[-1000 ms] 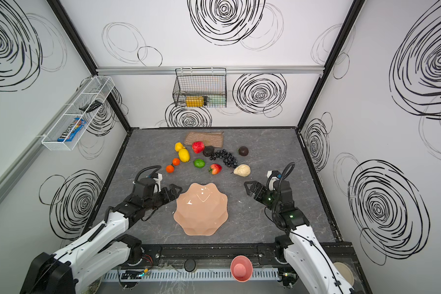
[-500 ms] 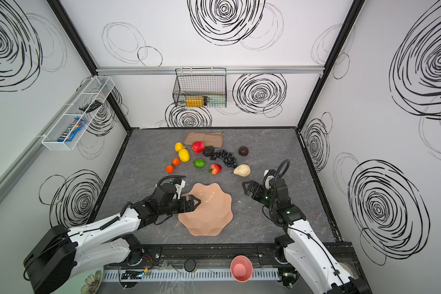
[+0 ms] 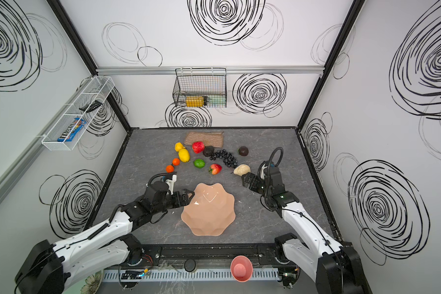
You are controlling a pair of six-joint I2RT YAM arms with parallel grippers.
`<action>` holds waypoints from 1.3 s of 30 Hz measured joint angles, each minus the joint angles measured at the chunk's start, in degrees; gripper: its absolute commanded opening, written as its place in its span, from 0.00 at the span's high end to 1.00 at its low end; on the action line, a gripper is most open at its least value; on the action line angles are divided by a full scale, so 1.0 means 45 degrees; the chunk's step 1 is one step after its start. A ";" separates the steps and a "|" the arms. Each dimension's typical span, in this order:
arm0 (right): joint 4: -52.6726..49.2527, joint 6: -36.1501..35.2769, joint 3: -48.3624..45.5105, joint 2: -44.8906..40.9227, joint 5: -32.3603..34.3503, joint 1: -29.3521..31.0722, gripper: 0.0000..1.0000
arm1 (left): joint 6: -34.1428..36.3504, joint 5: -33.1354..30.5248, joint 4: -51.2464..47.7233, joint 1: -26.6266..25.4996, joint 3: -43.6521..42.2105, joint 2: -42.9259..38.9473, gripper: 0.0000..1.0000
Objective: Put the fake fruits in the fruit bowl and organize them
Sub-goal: 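Grasp the cream pear with the right gripper while the left gripper draws back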
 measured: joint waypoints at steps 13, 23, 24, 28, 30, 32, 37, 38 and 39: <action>0.0656 -0.0340 0.2380 0.4561 0.0840 -0.0180 0.03 | 0.1501 -0.2458 -0.0155 0.0835 -0.2453 -0.6081 0.04; 0.0656 -0.0107 0.4007 0.7378 0.0821 -0.0447 0.03 | 0.2152 -0.2171 0.0602 0.0500 -0.2924 -0.7237 0.04; 0.0656 -0.0097 0.4012 0.7558 0.0821 -0.0461 0.03 | 0.2181 -0.2191 0.0617 0.0452 -0.2929 -0.7218 0.04; 0.0714 -0.0078 0.4284 0.8228 0.0646 -0.0525 0.03 | 0.2322 -0.2302 0.0797 0.0296 -0.2958 -0.7009 0.04; 0.0811 -0.0073 0.4464 0.8500 0.0544 -0.0529 0.02 | 0.2399 -0.2443 0.0826 0.0199 -0.2963 -0.6858 0.04; 0.0903 -0.0073 0.4566 0.8733 0.0393 -0.0529 0.01 | 0.2492 -0.2613 0.0971 0.0097 -0.2987 -0.6630 0.04; 0.1146 -0.0083 0.4658 0.9039 0.0092 -0.0529 0.06 | 0.2633 -0.2914 0.1384 -0.0068 -0.3011 -0.6096 0.04; 0.1156 -0.0083 0.4658 0.9058 0.0015 -0.0529 0.08 | 0.2657 -0.2973 0.1472 -0.0083 -0.3031 -0.5974 0.04; 0.1151 -0.0083 0.4658 0.9073 -0.0044 -0.0534 0.10 | 0.2681 -0.3016 0.1554 -0.0102 -0.3060 -0.5882 0.04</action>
